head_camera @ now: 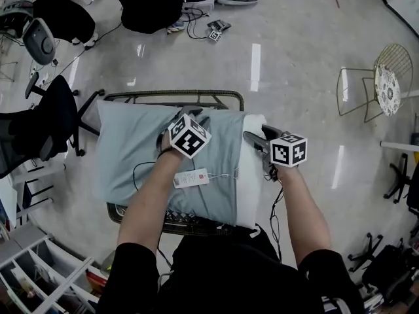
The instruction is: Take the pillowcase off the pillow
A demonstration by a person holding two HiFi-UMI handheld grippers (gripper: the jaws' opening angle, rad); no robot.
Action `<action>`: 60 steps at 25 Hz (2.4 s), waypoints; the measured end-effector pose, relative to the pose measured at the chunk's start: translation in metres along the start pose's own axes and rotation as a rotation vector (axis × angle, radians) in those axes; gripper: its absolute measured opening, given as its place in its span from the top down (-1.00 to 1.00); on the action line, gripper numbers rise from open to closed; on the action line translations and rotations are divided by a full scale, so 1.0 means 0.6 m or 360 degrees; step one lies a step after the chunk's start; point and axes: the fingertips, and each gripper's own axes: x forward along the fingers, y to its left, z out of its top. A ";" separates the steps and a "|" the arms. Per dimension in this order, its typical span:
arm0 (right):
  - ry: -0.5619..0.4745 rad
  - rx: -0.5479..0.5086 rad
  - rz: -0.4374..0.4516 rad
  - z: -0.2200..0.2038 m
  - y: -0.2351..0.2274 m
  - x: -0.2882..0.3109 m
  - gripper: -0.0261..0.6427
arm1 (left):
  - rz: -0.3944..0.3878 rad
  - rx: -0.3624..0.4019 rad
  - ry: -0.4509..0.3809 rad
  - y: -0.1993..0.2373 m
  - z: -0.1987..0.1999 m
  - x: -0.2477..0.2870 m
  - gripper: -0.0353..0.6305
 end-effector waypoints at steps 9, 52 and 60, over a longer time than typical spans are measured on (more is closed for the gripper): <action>-0.0227 0.0044 0.0242 0.041 0.061 -0.069 0.70 | 0.0178 0.0055 0.0067 0.030 -0.031 -0.055 0.88; -0.0436 -0.0252 0.0216 0.074 0.141 -0.237 0.82 | 0.0532 -0.0172 0.0062 0.164 -0.218 -0.276 0.88; -0.0124 -0.0594 -0.0201 0.079 0.072 -0.179 0.54 | 0.0484 -0.0134 0.0126 0.147 -0.226 -0.224 0.88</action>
